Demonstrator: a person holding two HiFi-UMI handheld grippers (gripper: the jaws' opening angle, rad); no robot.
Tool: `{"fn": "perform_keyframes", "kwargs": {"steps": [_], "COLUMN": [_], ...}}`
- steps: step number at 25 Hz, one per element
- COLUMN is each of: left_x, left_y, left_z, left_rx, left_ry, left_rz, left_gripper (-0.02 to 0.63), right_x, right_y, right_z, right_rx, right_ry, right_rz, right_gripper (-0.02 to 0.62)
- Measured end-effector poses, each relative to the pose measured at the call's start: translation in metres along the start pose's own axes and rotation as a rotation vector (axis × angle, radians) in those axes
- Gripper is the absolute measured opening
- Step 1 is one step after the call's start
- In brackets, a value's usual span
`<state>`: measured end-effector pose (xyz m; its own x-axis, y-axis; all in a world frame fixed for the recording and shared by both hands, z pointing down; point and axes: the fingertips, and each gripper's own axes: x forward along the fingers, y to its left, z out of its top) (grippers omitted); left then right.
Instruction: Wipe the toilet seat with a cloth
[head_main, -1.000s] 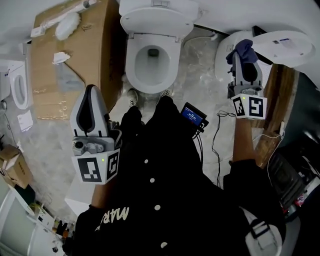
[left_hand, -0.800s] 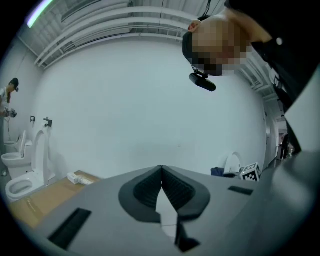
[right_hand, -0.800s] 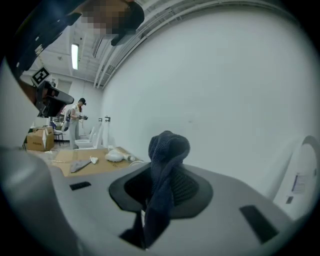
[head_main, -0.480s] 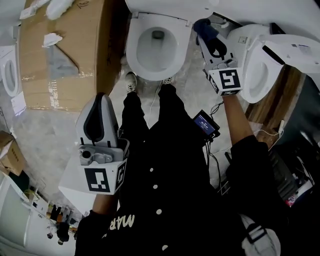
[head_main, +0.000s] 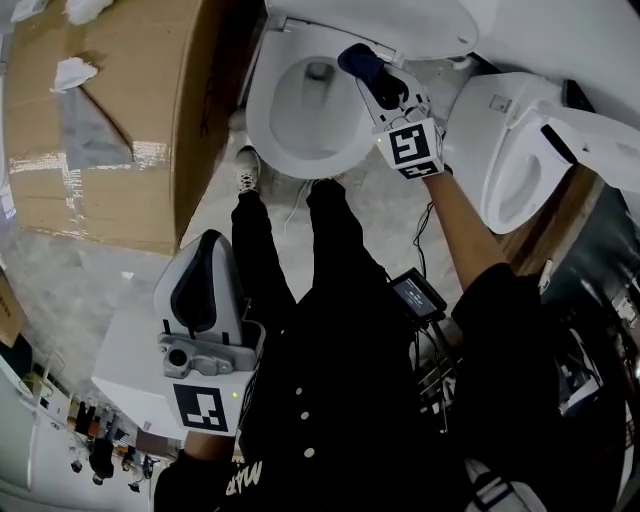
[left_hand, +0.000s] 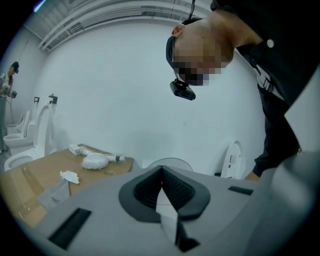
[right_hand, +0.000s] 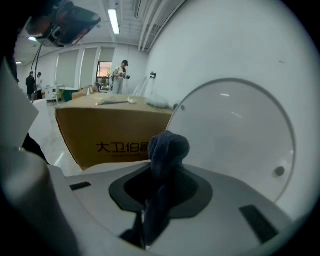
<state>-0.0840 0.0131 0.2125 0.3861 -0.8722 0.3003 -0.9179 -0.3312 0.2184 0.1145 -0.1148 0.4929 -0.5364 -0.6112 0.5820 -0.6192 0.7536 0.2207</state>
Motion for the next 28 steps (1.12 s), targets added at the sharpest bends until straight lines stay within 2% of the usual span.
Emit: {"fn": "perform_keyframes", "kwargs": {"steps": [9, 20, 26, 28], "left_x": [0.007, 0.01, 0.012, 0.014], "left_y": [0.016, 0.029, 0.03, 0.03], "left_z": [-0.055, -0.101, -0.11, -0.11], "left_rx": [-0.078, -0.137, -0.145, -0.145], "left_ry": [0.063, 0.113, 0.126, 0.127], "left_rz": [0.023, 0.055, 0.078, 0.077], "left_gripper": [0.008, 0.008, 0.008, 0.008], "right_x": [0.086, 0.152, 0.173, 0.175], "right_y": [0.021, 0.037, 0.039, 0.04], "right_z": [-0.074, -0.128, -0.155, -0.157], "right_rx": [-0.233, -0.659, -0.761, -0.794], "right_ry": [0.16, 0.278, 0.387, 0.391], "right_rz": [0.079, 0.196, 0.234, 0.231], "right_gripper": [0.086, 0.086, 0.086, 0.086]}}
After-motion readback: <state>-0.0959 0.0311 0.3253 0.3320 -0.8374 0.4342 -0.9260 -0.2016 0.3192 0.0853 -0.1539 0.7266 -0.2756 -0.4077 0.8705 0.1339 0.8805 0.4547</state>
